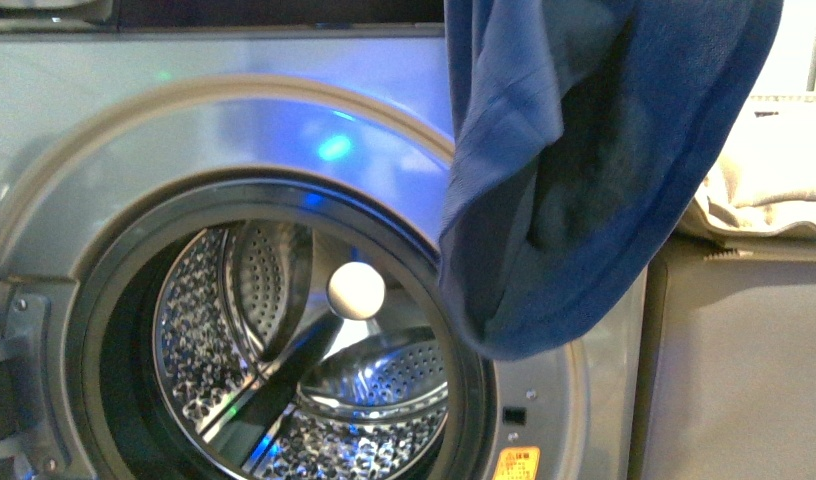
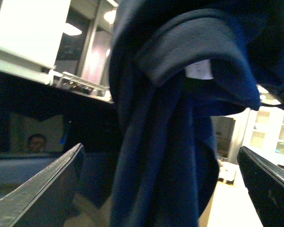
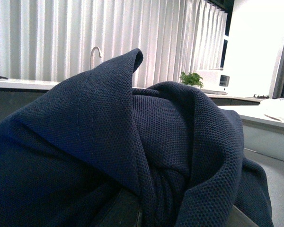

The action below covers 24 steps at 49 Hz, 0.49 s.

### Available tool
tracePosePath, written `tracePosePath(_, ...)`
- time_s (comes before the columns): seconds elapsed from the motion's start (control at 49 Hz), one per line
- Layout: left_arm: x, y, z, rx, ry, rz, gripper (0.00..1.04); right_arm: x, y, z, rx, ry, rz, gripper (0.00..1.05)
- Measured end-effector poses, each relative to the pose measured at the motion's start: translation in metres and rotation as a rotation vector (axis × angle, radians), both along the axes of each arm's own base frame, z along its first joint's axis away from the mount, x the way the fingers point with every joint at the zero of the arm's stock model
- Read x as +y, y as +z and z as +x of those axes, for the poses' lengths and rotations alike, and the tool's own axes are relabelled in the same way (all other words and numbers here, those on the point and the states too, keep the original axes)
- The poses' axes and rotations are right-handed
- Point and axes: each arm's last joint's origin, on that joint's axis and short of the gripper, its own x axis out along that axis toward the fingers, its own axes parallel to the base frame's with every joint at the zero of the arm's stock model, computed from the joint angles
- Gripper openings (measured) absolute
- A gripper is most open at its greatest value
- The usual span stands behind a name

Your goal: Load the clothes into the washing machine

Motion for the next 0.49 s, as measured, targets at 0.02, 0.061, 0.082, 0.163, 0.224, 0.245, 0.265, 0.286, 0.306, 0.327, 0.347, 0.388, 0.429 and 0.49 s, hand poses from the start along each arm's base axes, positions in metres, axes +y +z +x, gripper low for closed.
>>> tracePosePath(0.02, -0.005, 0.001, 0.003, -0.002, -0.016, -0.001, 0.98, 0.0, 0.0, 0.0, 0.0, 0.0, 0.0, 0.15)
tracePosePath(0.061, -0.018, 0.002, 0.01, 0.003, -0.044, 0.0, 0.98, 0.0, 0.0, 0.0, 0.0, 0.0, 0.0, 0.15)
tracePosePath(0.082, -0.026, 0.002, 0.015, 0.016, -0.056, 0.002, 0.98, 0.0, 0.0, 0.0, 0.0, 0.0, 0.0, 0.15)
tracePosePath(0.163, -0.045, 0.002, 0.027, 0.03, -0.065, 0.016, 0.98, 0.0, 0.0, 0.0, 0.0, 0.0, 0.0, 0.15)
tracePosePath(0.224, -0.061, 0.003, 0.039, 0.042, -0.056, 0.028, 0.98, 0.0, 0.0, 0.0, 0.0, 0.0, 0.0, 0.15)
tracePosePath(0.245, -0.068, 0.004, 0.044, 0.045, -0.048, 0.034, 0.98, 0.0, 0.0, 0.0, 0.0, 0.0, 0.0, 0.15)
tracePosePath(0.265, -0.072, 0.004, 0.047, 0.045, -0.042, 0.036, 0.98, 0.0, 0.0, 0.0, 0.0, 0.0, 0.0, 0.15)
tracePosePath(0.286, -0.077, 0.006, 0.051, 0.042, -0.033, 0.04, 0.98, 0.0, 0.0, 0.0, 0.0, 0.0, 0.0, 0.15)
tracePosePath(0.306, -0.081, 0.007, 0.054, 0.042, -0.028, 0.041, 0.98, 0.0, 0.0, 0.0, 0.0, 0.0, 0.0, 0.15)
tracePosePath(0.327, -0.085, 0.009, 0.057, 0.035, -0.019, 0.045, 0.98, 0.0, 0.0, 0.0, 0.0, 0.0, 0.0, 0.15)
tracePosePath(0.347, -0.09, 0.011, 0.06, 0.025, -0.009, 0.049, 0.98, 0.0, 0.0, 0.0, 0.0, 0.0, 0.0, 0.15)
tracePosePath(0.388, -0.096, 0.015, 0.064, 0.014, 0.0, 0.05, 0.98, 0.0, 0.0, 0.0, 0.0, 0.0, 0.0, 0.15)
tracePosePath(0.429, -0.1, 0.017, 0.066, 0.005, 0.005, 0.052, 0.98, 0.0, 0.0, 0.0, 0.0, 0.0, 0.0, 0.15)
tracePosePath(0.49, -0.108, 0.021, 0.069, -0.012, 0.012, 0.059, 0.98, 0.0, 0.0, 0.0, 0.0, 0.0, 0.0, 0.15)
